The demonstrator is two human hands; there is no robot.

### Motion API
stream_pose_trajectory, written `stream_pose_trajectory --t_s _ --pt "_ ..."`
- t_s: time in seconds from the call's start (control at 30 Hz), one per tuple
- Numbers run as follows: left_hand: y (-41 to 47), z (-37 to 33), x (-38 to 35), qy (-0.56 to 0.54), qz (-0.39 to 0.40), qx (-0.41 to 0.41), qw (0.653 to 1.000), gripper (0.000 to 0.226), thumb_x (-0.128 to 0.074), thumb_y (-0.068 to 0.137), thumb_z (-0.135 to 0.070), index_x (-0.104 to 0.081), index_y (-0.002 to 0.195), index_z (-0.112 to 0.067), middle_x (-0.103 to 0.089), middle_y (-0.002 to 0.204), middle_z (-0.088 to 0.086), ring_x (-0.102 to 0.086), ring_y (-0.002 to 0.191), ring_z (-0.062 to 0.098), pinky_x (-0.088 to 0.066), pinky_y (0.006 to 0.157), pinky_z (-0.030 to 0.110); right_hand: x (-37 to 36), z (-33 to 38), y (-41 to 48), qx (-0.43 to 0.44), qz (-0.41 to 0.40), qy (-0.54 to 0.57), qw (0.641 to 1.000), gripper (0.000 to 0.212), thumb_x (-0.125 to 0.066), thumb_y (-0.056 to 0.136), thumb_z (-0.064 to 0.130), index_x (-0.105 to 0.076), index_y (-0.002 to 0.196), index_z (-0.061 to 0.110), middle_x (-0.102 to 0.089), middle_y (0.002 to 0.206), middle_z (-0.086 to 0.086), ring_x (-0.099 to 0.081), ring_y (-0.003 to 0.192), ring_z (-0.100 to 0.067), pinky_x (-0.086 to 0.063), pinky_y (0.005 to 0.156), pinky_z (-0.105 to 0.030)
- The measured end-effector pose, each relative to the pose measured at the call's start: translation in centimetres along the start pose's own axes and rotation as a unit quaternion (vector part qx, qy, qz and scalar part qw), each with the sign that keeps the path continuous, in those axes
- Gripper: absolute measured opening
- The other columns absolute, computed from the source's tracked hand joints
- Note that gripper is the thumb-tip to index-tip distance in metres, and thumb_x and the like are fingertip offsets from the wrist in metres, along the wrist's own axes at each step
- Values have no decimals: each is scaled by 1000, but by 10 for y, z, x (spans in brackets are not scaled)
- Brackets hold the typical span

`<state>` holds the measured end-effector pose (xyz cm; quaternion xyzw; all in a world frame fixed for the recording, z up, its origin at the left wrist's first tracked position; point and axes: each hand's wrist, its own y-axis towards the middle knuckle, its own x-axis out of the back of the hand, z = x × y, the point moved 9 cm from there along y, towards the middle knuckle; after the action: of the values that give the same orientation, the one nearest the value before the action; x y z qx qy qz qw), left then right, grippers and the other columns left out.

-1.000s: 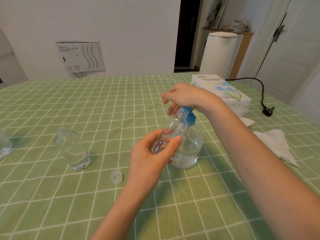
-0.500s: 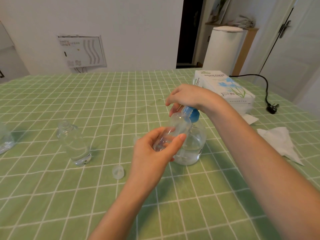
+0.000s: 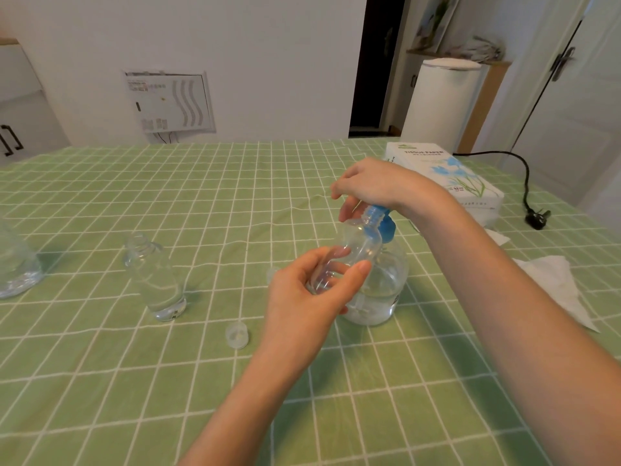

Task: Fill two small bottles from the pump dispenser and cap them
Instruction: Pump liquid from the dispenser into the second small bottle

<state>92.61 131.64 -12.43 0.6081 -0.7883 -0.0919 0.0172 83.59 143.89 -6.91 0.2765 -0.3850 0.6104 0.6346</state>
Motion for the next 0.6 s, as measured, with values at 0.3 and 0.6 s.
stream_pose_trajectory --t_s 0.3,0.6 --pt "-1 2 0 -3 0 8 1000 15 -73 75 -24 -69 89 -26 -70 72 -6 -59 58 3 -46 49 12 -7 -5 -2 -13 19 -6 1000 28 -51 91 23 -64 112 8 -67 112 -17 -61 109 -33 -46 99 -43" --pt "-1 1 0 -3 3 7 1000 14 -72 74 -25 -69 88 -27 -70 71 -9 -60 57 1 -46 49 12 -5 -3 -1 -6 18 -13 1000 32 -49 93 27 -63 113 6 -67 114 -19 -61 111 -33 -45 96 -41"
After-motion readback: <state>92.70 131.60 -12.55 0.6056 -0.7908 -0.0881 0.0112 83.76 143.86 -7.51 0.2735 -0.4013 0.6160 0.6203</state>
